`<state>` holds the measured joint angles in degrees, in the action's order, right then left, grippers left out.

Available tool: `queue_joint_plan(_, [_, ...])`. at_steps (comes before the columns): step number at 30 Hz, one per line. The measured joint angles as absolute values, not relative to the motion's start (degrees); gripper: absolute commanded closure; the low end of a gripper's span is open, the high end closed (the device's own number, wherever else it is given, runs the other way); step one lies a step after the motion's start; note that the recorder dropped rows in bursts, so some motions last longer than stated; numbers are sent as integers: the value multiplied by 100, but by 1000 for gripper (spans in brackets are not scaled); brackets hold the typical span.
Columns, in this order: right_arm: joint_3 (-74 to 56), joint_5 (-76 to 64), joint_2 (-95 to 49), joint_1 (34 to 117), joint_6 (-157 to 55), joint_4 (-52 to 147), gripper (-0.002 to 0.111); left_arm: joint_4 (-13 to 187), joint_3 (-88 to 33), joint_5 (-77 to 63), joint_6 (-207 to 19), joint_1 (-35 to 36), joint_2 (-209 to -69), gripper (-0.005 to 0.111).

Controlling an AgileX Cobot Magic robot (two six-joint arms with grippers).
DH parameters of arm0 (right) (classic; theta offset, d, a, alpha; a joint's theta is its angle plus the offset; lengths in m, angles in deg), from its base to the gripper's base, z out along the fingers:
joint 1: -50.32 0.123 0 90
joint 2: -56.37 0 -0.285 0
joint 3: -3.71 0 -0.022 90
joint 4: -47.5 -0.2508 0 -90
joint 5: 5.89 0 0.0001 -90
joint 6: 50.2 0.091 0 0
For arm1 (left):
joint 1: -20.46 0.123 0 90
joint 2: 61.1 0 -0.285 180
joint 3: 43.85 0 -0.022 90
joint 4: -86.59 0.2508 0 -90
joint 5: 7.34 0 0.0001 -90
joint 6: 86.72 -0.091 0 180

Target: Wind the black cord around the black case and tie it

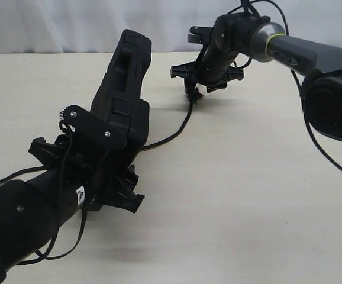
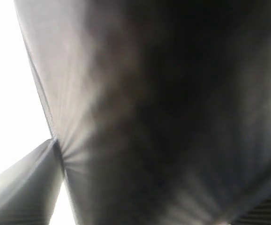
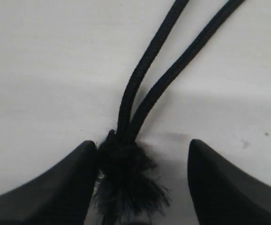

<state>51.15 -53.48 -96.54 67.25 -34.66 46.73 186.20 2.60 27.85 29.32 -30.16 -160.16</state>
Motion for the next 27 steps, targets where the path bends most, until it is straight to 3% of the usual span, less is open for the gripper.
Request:
queue_joint_plan(2, [5115,-5198,-9762,6725,-3405,4673,66,18620,260,2785,2932,-3016,-16016,107])
queue_joint_plan(3, [5115,-5125,-9788,6725,-3390,4661,92,18620,260,2775,2932,-3016,-16016,107])
queue_joint_plan(4, [5115,-5037,-9812,6725,-3386,4542,104,18620,260,2775,2908,-3016,-16016,107])
queue_joint_plan(8, [5007,-5122,-9717,6725,-4167,3942,104,18620,260,2751,2888,-3016,-16016,107])
queue_joint_plan(11, [3429,-4143,-8685,6725,-5020,3593,104,18620,260,2739,2888,-3016,-16016,107])
queue_joint_plan(15, [123,-2230,-6627,6725,-8729,1464,104,18620,260,2728,2888,-3016,-16016,107])
queue_joint_plan(19, [-1940,-1887,-5189,6725,-12189,-1170,104,18840,521,2744,2883,-3016,-15967,107])
queue_joint_plan(23, [-3137,-2709,-4070,6725,-16676,-4889,104,18867,644,2781,2883,-3026,-15938,107])
queue_joint_plan(25, [-3309,-2654,-4016,6725,-16769,-5157,103,18867,654,2781,2883,-3026,-15938,107])
queue_joint_plan(26, [-3427,-2350,-4111,6725,-16474,-5181,101,18867,654,2781,2894,-3026,-15938,107])
queue_joint_plan(27, [-3471,-2102,-4237,6725,-16286,-5190,86,18867,654,2781,2894,-3026,-15938,107])
